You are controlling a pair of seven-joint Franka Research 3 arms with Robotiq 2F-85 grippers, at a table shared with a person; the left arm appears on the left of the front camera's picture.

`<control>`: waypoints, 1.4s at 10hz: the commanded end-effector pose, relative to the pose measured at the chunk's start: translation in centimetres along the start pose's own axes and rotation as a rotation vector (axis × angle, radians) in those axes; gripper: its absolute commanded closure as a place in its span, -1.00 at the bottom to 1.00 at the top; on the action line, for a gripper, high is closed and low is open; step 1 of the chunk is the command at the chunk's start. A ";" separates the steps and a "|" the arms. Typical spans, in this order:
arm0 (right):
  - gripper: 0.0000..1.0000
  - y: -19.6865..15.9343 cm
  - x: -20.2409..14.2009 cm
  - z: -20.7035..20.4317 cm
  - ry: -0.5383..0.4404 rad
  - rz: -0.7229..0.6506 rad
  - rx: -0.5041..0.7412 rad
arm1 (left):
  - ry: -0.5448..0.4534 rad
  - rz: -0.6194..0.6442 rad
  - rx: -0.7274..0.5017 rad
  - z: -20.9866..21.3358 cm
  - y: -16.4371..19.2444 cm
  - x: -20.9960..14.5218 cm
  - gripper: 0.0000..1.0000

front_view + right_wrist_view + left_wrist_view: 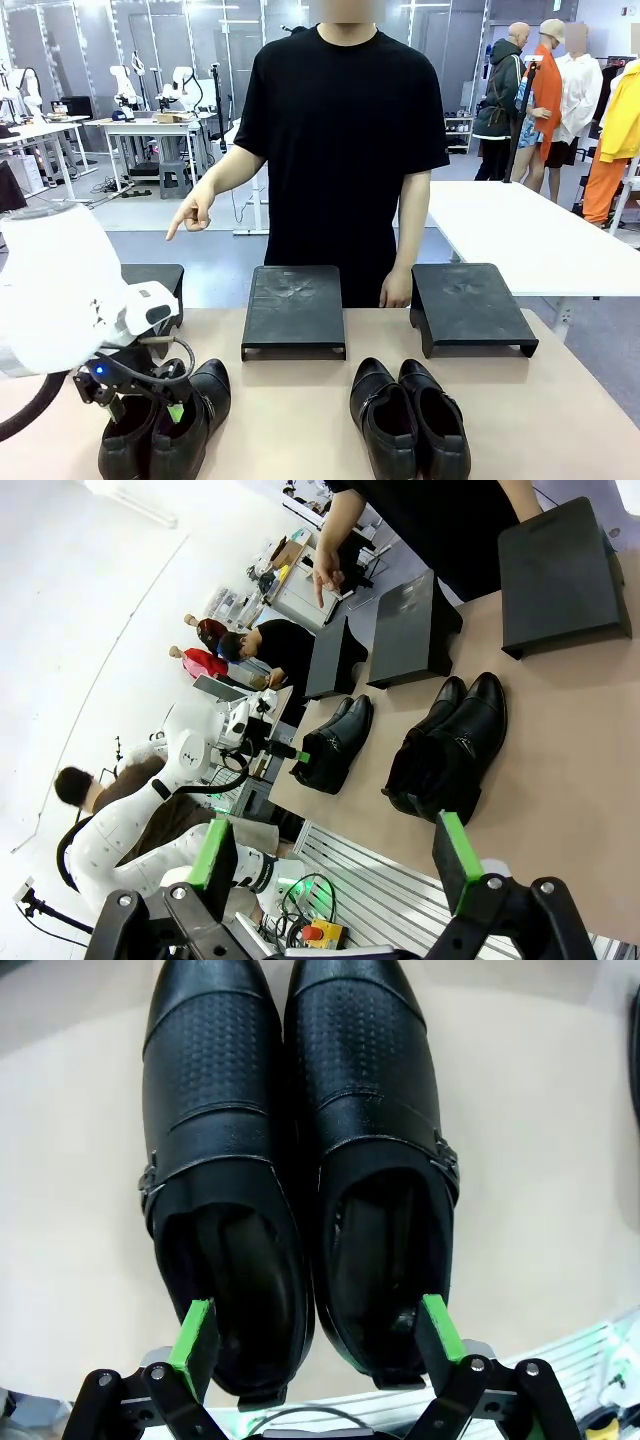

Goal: Place the shoes on the stand as instructed by the person.
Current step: Pick up one pair of Shoes and place it on the Shoes Stand indicated by the person.

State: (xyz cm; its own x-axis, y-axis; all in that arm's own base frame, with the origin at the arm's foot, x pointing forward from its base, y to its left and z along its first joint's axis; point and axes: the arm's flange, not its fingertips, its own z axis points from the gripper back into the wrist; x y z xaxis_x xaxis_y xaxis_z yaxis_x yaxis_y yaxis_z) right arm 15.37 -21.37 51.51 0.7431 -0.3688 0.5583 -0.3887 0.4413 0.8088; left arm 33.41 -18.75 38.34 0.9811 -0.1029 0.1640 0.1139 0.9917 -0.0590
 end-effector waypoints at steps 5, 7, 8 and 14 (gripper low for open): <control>-1.00 0.1 0.1 0.0 -0.006 0.024 0.006 | -0.022 -0.008 0.003 -5.6 1.8 -3.7 0.20; -1.00 0.1 0.1 0.0 -0.006 0.024 0.006 | -0.023 0.001 0.007 -5.4 1.9 -3.9 1.00; -1.00 0.1 0.1 0.0 -0.006 0.024 0.006 | -0.017 0.001 0.006 -5.3 1.8 -4.0 1.00; -1.00 0.1 0.1 0.0 -0.006 0.024 0.006 | -0.018 0.015 -0.016 -3.4 1.0 -3.4 1.00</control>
State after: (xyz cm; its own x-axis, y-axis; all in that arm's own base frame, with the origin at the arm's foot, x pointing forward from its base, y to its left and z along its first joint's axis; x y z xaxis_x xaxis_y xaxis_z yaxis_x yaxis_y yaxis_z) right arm 15.31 -21.39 51.52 0.7416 -0.3693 0.5600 -0.3899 0.4420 0.8078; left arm 33.93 -19.38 34.19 0.9803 -0.0923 0.1748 0.0987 0.9947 -0.0287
